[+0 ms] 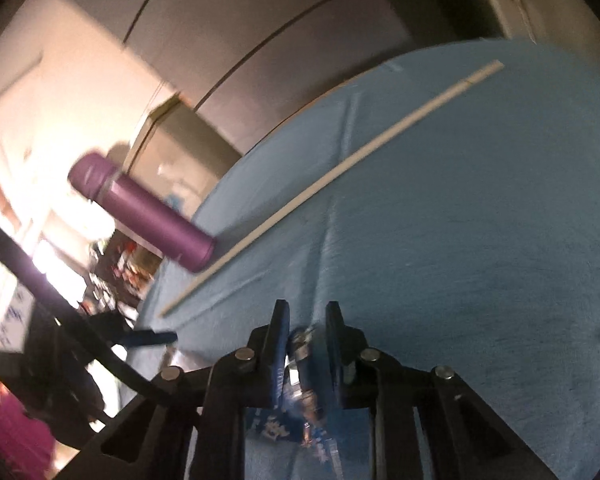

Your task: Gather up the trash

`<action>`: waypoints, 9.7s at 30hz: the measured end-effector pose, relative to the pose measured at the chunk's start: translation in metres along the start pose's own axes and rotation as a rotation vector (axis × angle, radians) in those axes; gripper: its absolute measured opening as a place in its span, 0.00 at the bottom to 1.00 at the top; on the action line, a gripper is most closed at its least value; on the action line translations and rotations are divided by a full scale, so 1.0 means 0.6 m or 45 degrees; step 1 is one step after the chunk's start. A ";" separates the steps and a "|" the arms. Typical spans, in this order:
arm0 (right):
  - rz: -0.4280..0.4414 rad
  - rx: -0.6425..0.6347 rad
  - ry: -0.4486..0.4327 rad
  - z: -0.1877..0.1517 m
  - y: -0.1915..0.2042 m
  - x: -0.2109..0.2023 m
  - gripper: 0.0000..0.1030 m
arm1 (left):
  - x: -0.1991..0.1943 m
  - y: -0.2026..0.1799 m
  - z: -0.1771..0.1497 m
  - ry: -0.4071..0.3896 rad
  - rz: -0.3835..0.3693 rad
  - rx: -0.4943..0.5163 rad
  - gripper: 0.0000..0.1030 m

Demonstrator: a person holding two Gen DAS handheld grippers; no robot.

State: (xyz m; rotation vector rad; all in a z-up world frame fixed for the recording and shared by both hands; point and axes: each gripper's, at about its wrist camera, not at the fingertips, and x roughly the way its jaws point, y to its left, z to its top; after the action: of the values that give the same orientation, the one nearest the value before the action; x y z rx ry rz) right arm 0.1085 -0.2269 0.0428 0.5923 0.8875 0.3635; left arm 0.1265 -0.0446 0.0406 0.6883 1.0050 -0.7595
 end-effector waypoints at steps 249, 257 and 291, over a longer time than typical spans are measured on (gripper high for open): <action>-0.228 -0.713 -0.335 -0.416 0.508 -0.432 0.81 | -0.555 -0.351 -0.397 -0.457 1.102 -1.133 0.80; -0.369 -0.604 -0.426 -0.362 0.444 -0.497 0.81 | -0.540 -0.349 -0.289 -0.538 0.982 -1.033 0.80; -0.532 -0.484 -0.533 -0.214 0.312 -0.546 0.81 | -0.462 -0.331 -0.075 -0.528 0.830 -0.920 0.80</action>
State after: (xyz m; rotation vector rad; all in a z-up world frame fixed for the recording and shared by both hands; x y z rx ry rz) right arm -0.1978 -0.2104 0.2971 0.1116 0.4992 0.0191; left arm -0.1489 -0.0551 0.2460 0.1765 0.5482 0.0608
